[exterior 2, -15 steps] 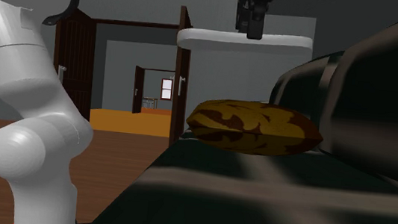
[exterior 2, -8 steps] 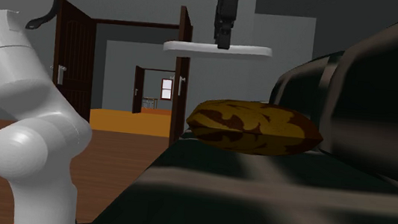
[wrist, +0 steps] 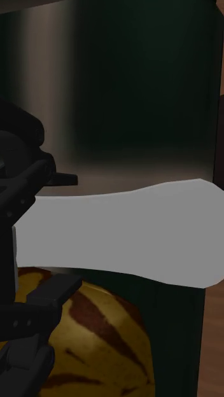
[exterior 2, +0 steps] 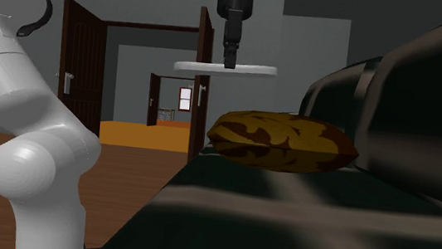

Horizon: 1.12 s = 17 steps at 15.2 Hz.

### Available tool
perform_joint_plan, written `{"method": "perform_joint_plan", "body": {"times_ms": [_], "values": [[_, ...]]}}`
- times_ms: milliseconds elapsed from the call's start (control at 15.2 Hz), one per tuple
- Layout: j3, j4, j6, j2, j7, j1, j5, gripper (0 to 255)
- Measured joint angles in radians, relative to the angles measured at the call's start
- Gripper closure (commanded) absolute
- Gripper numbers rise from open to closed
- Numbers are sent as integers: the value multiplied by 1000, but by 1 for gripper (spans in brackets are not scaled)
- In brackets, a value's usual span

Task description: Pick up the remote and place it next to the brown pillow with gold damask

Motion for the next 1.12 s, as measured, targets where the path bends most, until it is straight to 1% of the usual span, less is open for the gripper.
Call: {"method": "perform_joint_plan", "body": {"times_ms": [1122], "values": [[1, -301, 206, -95, -1, -1, -1, 255]]}}
